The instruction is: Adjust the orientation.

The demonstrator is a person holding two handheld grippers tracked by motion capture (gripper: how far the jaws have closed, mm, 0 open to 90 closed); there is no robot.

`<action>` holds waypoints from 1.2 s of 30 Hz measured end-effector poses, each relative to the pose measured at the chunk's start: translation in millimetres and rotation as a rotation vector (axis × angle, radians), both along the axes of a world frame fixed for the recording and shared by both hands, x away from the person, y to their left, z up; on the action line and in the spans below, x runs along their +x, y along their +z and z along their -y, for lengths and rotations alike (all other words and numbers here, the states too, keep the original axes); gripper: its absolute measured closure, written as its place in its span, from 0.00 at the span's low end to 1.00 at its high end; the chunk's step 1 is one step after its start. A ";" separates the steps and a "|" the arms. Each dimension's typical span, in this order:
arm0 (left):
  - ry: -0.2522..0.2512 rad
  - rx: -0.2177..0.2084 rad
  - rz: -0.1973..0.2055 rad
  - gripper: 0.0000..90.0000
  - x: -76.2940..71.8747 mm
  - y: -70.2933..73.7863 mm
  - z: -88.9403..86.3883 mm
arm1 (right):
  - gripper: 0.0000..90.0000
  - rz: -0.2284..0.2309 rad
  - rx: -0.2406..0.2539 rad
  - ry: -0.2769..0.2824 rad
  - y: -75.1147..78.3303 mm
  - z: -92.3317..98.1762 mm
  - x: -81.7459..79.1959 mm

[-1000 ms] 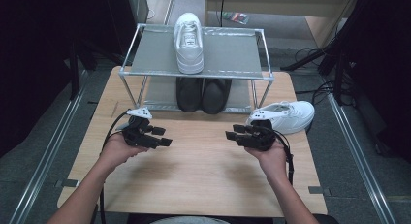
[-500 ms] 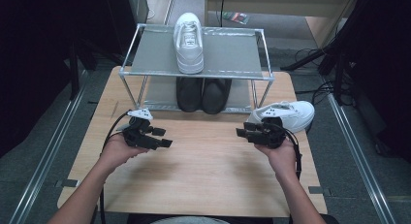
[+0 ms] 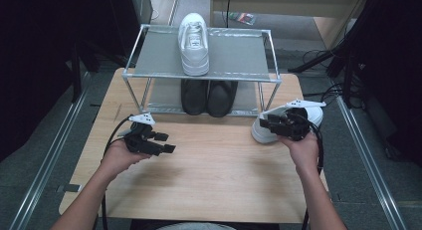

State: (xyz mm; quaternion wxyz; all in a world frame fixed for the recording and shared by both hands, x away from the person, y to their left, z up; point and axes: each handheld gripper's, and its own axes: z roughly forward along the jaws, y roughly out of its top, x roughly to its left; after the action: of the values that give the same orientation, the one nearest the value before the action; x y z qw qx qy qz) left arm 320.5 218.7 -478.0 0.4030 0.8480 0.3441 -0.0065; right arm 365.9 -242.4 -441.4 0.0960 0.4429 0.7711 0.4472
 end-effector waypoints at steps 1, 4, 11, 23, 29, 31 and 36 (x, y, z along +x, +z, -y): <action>0.002 0.001 -0.002 0.41 -1.0 -0.3 -0.6 | 0.62 -0.013 -0.011 -0.008 -2.2 0.5 3.6; 0.007 0.002 -0.001 0.42 -2.9 -0.4 -2.4 | 0.62 -0.067 -0.036 -0.002 -14.8 -2.3 14.1; 0.027 -0.001 -0.002 0.41 -6.9 -1.2 -8.1 | 0.66 -0.162 -0.091 0.020 -37.9 -11.7 34.1; 0.045 0.003 -0.002 0.41 -13.3 -1.5 -15.0 | 0.75 -0.207 -0.122 0.026 -51.3 -22.3 41.7; 0.047 0.007 -0.002 0.41 -14.8 -1.5 -14.3 | 0.81 -0.208 -0.104 0.034 -53.3 -22.5 41.7; 0.048 0.007 0.000 0.41 -14.6 -1.4 -14.6 | 0.83 -0.201 -0.128 0.036 -51.7 -24.4 41.5; 0.048 0.007 0.004 0.41 -14.0 -1.3 -15.7 | 0.85 -0.198 -0.180 0.035 -47.0 -28.1 40.1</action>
State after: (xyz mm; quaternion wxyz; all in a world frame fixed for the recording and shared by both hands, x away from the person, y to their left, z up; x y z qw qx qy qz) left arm 306.6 234.4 -479.3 0.4007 0.8410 0.3635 0.0060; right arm 406.0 -214.3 -488.4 0.0506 0.4610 0.8214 0.3320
